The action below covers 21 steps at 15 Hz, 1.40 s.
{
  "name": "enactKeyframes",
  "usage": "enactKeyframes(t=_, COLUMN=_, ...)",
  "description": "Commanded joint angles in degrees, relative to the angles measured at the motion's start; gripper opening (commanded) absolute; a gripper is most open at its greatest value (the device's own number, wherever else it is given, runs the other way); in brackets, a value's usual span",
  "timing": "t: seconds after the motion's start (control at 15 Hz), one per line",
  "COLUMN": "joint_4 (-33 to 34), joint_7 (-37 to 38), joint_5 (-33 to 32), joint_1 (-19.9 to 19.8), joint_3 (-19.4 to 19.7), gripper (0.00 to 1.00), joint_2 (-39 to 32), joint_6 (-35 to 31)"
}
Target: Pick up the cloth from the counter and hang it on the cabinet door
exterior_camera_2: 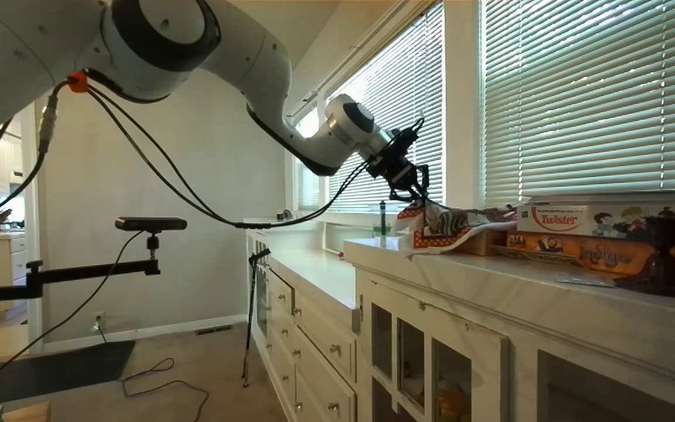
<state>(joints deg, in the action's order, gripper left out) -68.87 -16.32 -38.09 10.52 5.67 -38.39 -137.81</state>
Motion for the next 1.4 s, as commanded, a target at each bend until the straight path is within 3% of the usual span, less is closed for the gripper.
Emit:
enactKeyframes(t=0.0, joint_4=-4.27, joint_7=8.4, joint_5=-4.43, joint_1=3.63, joint_3=2.79, gripper=0.01, joint_2=8.78, joint_6=5.37)
enactKeyframes(t=0.33, joint_4=-2.06, joint_7=17.32, joint_5=-10.22, joint_1=10.01, joint_3=5.17, gripper=0.01, joint_2=17.26, joint_6=17.71)
enactKeyframes(t=0.4, joint_4=-1.7, joint_7=19.55, joint_5=-10.86, joint_1=11.8, joint_3=5.44, gripper=0.01, joint_2=18.77, joint_6=22.74)
enactKeyframes(t=0.6, joint_4=-1.87, joint_7=26.18, joint_5=-14.37, joint_1=13.7, joint_3=1.24, gripper=0.01, joint_2=23.83, joint_6=38.24)
enactKeyframes(t=0.67, joint_4=-2.48, joint_7=28.36, joint_5=-14.27, joint_1=16.48, joint_3=3.07, gripper=0.01, joint_2=25.2, joint_6=42.25)
enactKeyframes(t=0.87, joint_4=-2.45, joint_7=34.05, joint_5=-15.48, joint_1=19.52, joint_3=2.6, gripper=0.01, joint_2=28.34, joint_6=55.0)
enactKeyframes(t=1.07, joint_4=-1.56, joint_7=38.43, joint_5=-14.27, joint_1=20.37, joint_3=3.05, gripper=0.01, joint_2=30.03, joint_6=65.47)
enactKeyframes(t=1.33, joint_4=-2.31, joint_7=43.48, joint_5=-9.48, joint_1=17.0, joint_3=5.54, gripper=0.01, joint_2=32.06, joint_6=71.99)
